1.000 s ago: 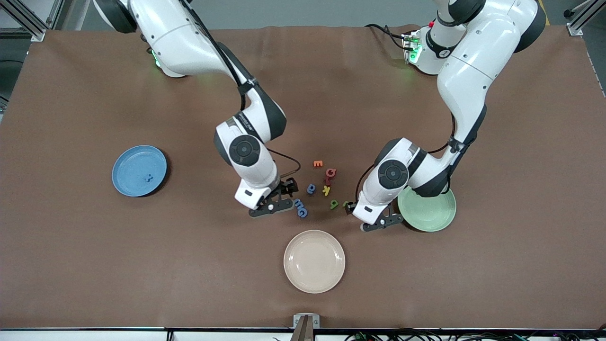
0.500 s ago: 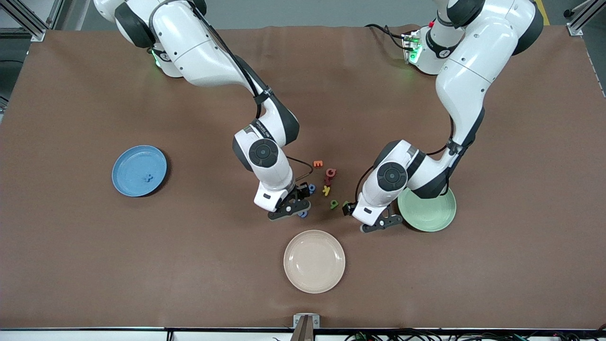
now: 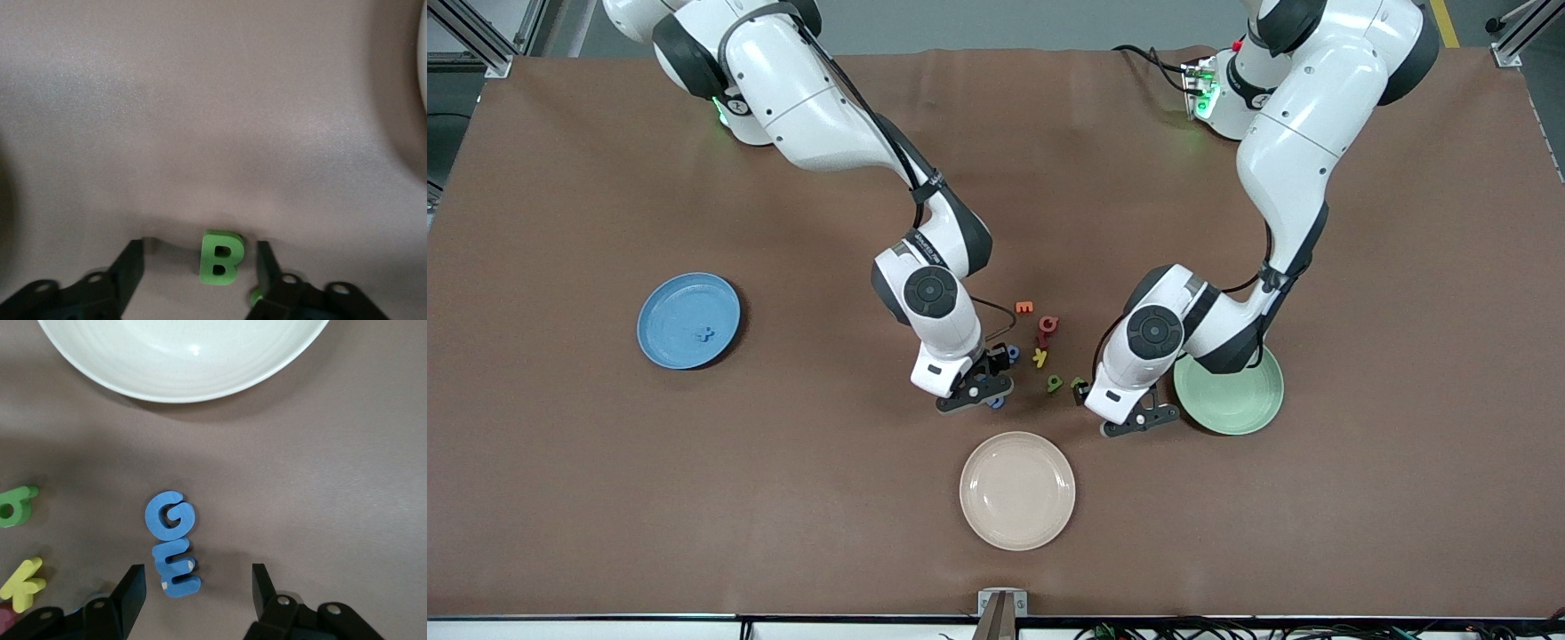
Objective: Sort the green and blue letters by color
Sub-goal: 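Grasp the green B with the left gripper while the right gripper grasps the E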
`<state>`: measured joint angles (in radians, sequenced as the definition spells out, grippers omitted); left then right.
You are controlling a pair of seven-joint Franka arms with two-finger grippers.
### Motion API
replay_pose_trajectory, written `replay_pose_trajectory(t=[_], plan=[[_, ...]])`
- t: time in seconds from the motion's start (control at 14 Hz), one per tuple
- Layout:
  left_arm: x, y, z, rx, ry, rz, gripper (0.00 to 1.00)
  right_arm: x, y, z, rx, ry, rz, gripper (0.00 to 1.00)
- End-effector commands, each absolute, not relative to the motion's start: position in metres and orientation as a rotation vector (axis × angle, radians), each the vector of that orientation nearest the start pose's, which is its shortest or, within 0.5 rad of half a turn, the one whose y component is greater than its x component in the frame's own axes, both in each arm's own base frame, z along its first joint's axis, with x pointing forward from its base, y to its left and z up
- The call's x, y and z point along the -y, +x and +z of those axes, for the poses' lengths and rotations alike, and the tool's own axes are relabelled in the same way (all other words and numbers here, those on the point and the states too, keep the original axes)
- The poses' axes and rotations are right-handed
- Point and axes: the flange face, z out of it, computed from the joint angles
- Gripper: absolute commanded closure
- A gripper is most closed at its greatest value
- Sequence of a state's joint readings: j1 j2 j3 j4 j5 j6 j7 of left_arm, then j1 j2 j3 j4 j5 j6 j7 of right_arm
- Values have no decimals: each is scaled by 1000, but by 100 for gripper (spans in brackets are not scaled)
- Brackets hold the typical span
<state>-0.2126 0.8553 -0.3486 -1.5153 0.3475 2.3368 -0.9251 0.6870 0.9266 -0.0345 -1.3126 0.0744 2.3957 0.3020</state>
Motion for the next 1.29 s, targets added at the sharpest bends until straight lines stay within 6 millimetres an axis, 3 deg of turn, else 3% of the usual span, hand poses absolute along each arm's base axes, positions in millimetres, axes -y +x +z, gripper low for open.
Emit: replay_pose_trajectory(t=[0.0,0.21,0.93,1.21], plan=[[346,628,177,386,-3146,-54,33,-478,597,186,454,-2998,-241,29],[352,629,177,383,-3152,-60,36,-481,595,184,458,-2999,-239,30],[352,629,176,384,-3151,-58,69,-482,591,177,488,-3012,-242,37],[339,638,185,420,-3152,-70,80,-484,590,177,496,-3008,-256,39]])
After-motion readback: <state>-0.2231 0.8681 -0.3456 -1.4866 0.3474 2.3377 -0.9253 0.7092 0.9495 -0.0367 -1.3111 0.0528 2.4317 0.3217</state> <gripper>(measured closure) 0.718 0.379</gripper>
